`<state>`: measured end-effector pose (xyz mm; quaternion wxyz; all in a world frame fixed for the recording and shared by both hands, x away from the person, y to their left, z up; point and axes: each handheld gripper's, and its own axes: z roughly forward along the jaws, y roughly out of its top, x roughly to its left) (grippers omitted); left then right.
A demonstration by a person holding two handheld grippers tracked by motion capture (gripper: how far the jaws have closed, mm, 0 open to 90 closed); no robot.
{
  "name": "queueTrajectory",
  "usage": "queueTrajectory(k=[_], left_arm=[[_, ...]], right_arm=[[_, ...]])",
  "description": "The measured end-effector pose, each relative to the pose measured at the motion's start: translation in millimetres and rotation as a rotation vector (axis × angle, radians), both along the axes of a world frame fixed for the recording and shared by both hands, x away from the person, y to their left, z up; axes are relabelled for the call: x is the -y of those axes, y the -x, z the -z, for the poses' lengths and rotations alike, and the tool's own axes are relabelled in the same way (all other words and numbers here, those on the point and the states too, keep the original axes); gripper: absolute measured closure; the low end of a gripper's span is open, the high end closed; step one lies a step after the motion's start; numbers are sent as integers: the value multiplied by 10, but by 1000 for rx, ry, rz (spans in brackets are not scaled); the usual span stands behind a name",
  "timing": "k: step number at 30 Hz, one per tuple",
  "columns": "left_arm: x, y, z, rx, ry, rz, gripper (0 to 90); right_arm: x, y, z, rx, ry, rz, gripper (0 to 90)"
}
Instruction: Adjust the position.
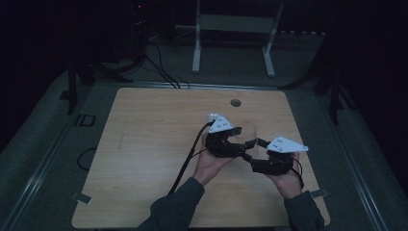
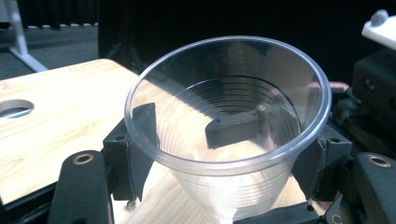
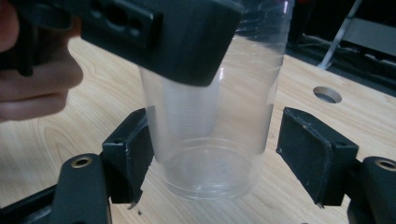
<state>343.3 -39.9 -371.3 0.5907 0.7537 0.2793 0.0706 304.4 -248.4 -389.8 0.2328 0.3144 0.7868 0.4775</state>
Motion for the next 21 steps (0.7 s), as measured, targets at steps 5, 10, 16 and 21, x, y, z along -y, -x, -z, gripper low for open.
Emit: queueTrajectory(k=[5, 10, 16, 21], left_arm=[[18, 19, -2, 30, -75, -17, 295], [17, 19, 4, 23, -64, -21, 280], [16, 25, 5, 8, -5, -34, 267], [14, 42, 12, 6, 59, -76, 236]], right_arm=[[-48, -28, 27, -27, 26, -13, 343], [-76, -27, 58, -26, 18, -13, 400], [-79, -3, 72, -3, -4, 7, 413], [-66, 12, 84, 18, -49, 34, 416]])
